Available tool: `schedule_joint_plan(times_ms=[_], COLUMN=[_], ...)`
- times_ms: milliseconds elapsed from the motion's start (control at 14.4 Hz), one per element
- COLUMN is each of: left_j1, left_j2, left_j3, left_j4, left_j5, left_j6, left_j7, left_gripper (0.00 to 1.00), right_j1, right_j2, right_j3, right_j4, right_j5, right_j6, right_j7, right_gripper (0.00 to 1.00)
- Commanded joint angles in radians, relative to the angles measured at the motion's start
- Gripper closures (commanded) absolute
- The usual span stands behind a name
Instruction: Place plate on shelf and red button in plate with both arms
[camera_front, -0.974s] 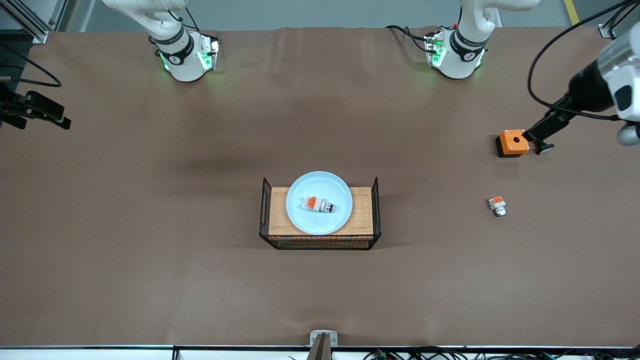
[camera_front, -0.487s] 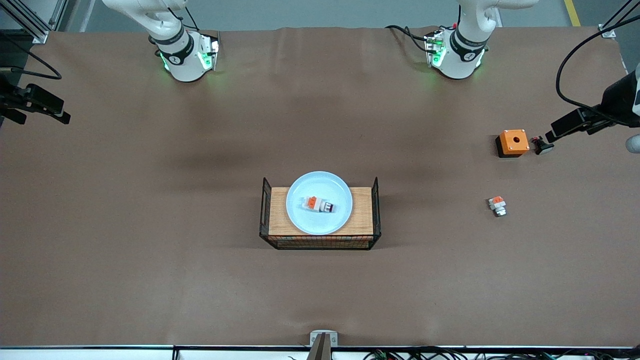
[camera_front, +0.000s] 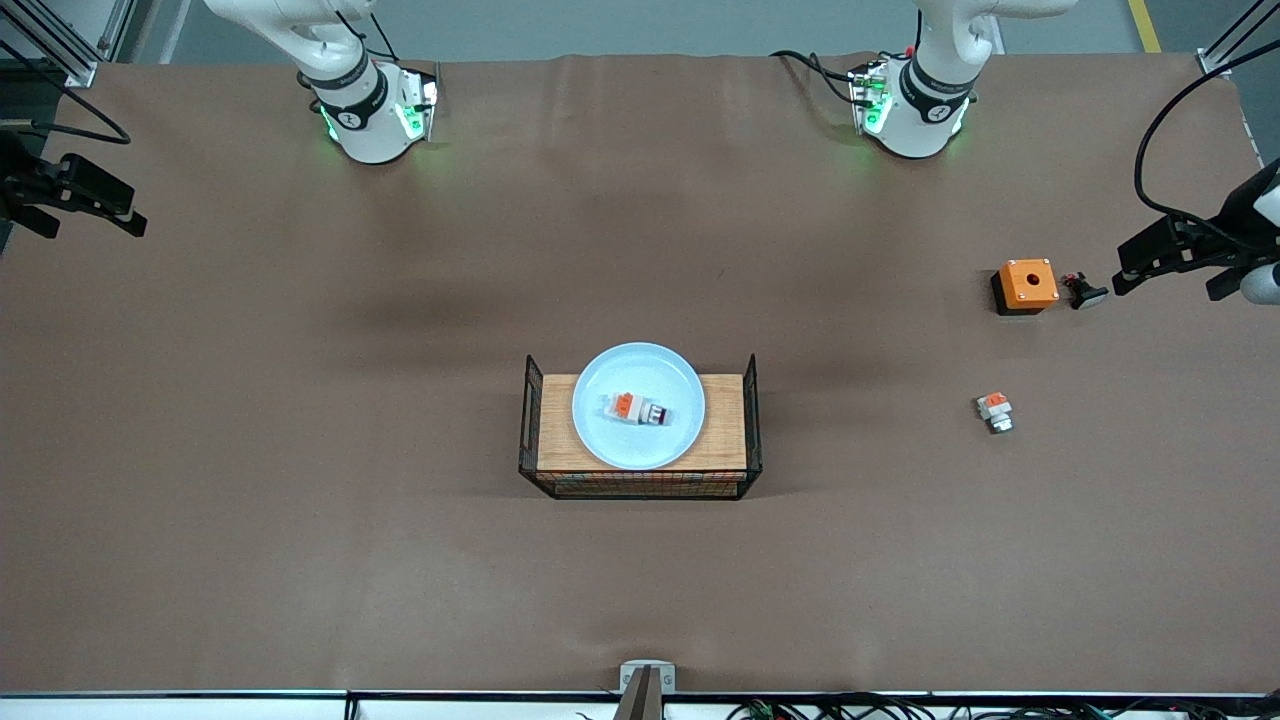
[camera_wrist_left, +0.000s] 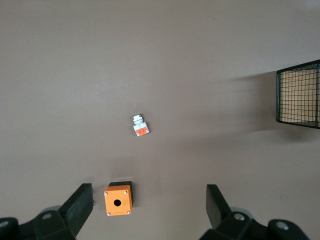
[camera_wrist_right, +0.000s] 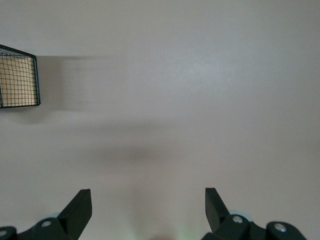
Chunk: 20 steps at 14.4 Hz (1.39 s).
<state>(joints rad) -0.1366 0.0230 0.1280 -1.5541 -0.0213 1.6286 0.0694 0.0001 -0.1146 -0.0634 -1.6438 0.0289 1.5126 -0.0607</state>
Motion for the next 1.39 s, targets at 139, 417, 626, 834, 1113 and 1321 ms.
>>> schedule_joint_plan(times_ms=[139, 417, 626, 834, 1113, 1321], left_j1=[0.031, 0.031, 0.028, 0.022, 0.02, 0.02], left_j2=[-0.028, -0.061, -0.093, -0.083, -0.081, -0.08], left_j3=[-0.004, -0.007, -0.02, -0.039, -0.057, -0.059], left_j4=[-0.033, -0.073, -0.099, -0.09, -0.08, -0.072], left_j5=[0.017, 0.017, 0.017, 0.024, 0.023, 0.015], left_j6=[-0.03, -0.023, -0.019, -0.012, -0.013, -0.015], left_j7=[-0.002, -0.025, -0.066, -0.112, -0.146, -0.149], left_gripper=[0.0, 0.0, 0.0, 0.0, 0.0, 0.0], right_j1=[0.004, -0.005, -0.005, -0.002, -0.002, -0.002], right_j2=[-0.03, -0.04, -0.04, -0.037, -0.037, -0.037], right_j3=[-0.013, -0.013, -0.012, -0.009, -0.009, -0.009], right_j4=[-0.028, -0.028, -0.028, -0.028, -0.03, -0.03], right_j5=[-0.007, -0.027, -0.027, -0.026, -0.026, -0.026], right_j6=[0.009, -0.006, -0.014, -0.011, -0.014, -0.017], right_j7=[-0.027, -0.025, -0.015, -0.01, -0.01, -0.011], right_gripper=[0.0, 0.0, 0.0, 0.0, 0.0, 0.0])
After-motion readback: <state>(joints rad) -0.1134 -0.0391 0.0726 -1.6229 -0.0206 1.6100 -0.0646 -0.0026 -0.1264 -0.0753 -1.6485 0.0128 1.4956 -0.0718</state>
